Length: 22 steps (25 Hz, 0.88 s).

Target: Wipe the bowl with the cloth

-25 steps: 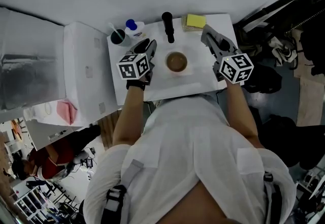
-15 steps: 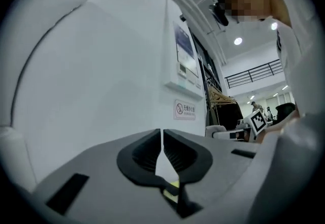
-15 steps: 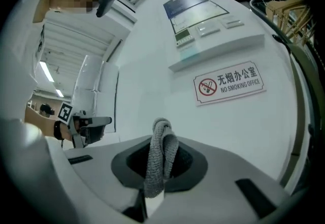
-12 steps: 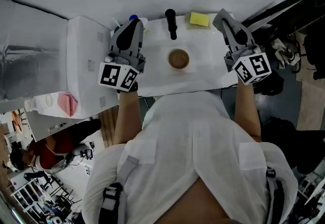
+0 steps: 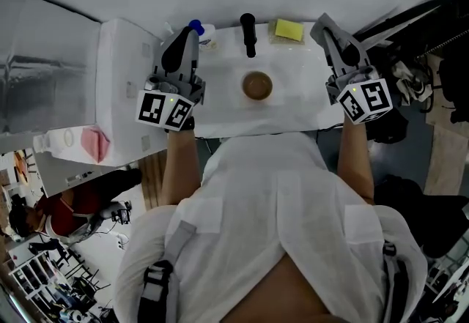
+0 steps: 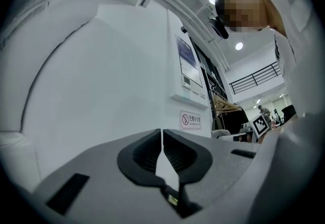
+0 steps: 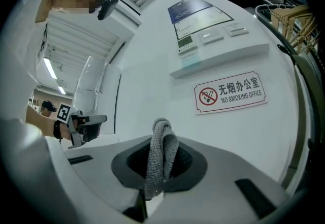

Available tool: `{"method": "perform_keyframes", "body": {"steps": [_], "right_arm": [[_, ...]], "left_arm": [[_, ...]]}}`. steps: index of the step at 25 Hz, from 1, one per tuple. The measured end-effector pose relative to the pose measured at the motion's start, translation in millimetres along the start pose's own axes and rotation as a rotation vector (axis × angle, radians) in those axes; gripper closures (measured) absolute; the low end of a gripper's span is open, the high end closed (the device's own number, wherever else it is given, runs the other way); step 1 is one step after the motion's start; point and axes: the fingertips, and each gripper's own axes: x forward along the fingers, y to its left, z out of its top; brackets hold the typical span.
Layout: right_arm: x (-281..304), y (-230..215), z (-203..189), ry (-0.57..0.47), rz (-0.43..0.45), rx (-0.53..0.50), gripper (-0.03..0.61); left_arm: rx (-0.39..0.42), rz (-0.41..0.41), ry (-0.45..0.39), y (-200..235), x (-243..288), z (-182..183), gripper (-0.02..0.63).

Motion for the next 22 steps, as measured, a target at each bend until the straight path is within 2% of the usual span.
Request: {"method": "perform_keyframes", "body": {"steps": [5,16,22], "right_arm": [[-1.6,0.3,-0.4,0.003,-0.006,-0.009,0.538],[-11.3,3.6,-7.1,0.033,-0.023,-0.021,0.538],[2.7,12.8,-9.7,0.044,0.004,-0.039,0.538]], "left_arm": [[0.007,-0.002,0.014,-2.5,0.7,-3.0,0.594],[-0.042,-0.012,0.021,-8.8,-1.9,-15.3,0.592],[-0.046,0.005,0.013,-1.1,-12.0,-12.8,0.592]]}}
